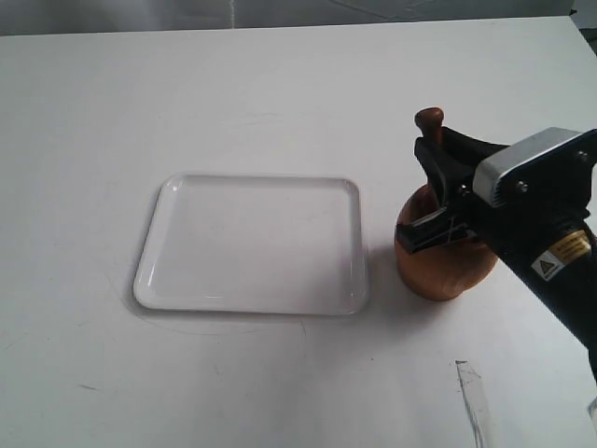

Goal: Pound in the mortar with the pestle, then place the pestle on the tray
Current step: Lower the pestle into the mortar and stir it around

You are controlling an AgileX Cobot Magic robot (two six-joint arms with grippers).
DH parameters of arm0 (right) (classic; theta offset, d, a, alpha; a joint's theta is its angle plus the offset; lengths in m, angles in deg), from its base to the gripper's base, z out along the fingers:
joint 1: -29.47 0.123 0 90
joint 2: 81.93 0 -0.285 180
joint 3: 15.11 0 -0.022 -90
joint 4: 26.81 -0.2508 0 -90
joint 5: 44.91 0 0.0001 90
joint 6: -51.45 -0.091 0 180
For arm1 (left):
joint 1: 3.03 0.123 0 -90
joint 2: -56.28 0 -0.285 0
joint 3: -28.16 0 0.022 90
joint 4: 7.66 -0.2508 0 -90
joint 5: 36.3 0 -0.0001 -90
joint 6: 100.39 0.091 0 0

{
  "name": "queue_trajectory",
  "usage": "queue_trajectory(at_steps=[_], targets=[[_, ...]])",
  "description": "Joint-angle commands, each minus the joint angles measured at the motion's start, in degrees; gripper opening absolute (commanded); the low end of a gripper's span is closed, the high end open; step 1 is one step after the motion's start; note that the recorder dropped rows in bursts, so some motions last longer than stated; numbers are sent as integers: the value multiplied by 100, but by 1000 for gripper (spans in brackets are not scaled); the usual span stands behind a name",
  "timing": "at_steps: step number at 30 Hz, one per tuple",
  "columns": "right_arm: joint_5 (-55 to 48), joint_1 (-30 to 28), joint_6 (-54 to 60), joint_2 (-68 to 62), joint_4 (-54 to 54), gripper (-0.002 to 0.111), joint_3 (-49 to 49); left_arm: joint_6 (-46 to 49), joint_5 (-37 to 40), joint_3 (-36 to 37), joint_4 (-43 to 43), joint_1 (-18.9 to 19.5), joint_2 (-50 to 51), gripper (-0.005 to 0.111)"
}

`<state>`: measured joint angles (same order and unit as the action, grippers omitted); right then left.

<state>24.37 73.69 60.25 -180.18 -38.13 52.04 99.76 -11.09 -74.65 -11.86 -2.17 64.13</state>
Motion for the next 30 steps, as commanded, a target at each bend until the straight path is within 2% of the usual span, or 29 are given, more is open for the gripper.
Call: queue_trajectory(at_steps=[1, 6, 17, 22, 30], targets=[[68, -12, -22, -80, 74, 0, -143, -47, -17, 3, 42, -44, -7, 0], [68, -12, -22, 56, -64, 0, -143, -47, -17, 3, 42, -44, -7, 0], [68, -12, 32, 1810, 199, 0, -143, -47, -17, 3, 42, -44, -7, 0], [68, -12, 126, 1537, 178, 0, -130, -47, -17, 3, 42, -44, -7, 0], [68, -12, 74, 189, 17, 0, 60, -47, -17, 3, 42, -44, -7, 0]])
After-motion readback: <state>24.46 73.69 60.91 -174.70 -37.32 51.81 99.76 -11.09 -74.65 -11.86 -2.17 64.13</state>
